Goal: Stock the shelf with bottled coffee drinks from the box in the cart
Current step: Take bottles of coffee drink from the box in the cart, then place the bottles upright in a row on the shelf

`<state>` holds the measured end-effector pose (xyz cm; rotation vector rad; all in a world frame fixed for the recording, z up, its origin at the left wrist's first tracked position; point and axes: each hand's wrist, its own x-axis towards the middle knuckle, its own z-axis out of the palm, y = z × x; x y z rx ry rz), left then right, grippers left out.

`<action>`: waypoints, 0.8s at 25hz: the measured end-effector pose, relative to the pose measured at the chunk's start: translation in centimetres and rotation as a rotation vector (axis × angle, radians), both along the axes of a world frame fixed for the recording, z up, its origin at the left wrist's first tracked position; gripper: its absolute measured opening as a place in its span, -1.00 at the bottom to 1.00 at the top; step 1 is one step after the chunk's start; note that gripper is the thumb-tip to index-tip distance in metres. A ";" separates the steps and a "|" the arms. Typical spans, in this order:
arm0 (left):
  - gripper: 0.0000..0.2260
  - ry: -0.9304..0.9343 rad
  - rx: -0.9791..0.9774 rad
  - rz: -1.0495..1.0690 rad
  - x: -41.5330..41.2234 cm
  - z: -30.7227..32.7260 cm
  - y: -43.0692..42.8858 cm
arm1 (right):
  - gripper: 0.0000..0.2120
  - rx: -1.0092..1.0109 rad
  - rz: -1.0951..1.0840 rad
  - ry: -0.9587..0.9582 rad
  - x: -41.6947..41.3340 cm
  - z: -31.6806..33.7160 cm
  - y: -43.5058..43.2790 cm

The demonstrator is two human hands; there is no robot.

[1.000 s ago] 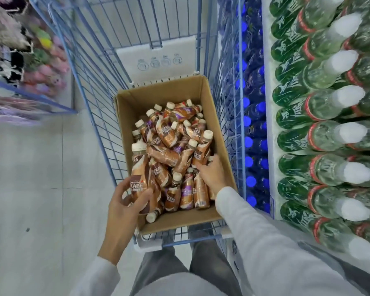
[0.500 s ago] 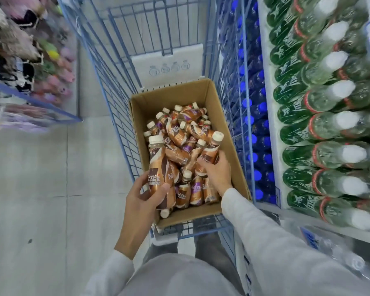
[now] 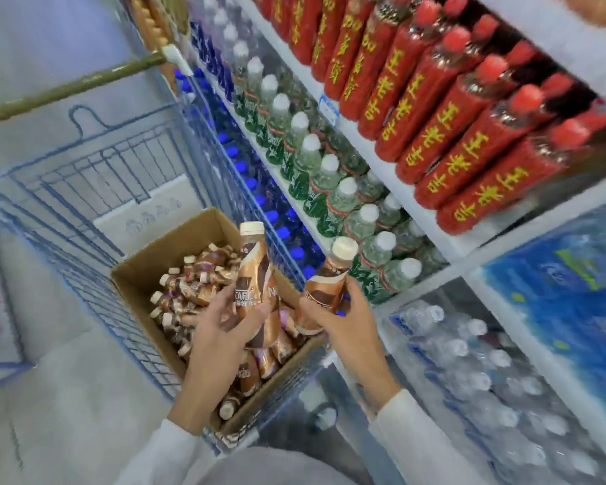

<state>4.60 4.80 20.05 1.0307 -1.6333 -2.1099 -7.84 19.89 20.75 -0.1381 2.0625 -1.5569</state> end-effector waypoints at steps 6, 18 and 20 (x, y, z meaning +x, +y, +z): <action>-0.75 0.133 -0.039 -0.343 -8.3 6.1 9.1 | -0.57 -0.090 -0.288 0.186 -1.8 8.2 12.2; -0.54 0.578 -0.081 -0.912 -23.8 21.6 34.9 | -0.66 -0.055 -0.691 0.632 -5.9 24.0 38.6; -0.57 0.646 -0.076 -0.962 -26.0 23.3 37.5 | -0.64 0.001 -0.721 0.703 -7.0 25.8 41.0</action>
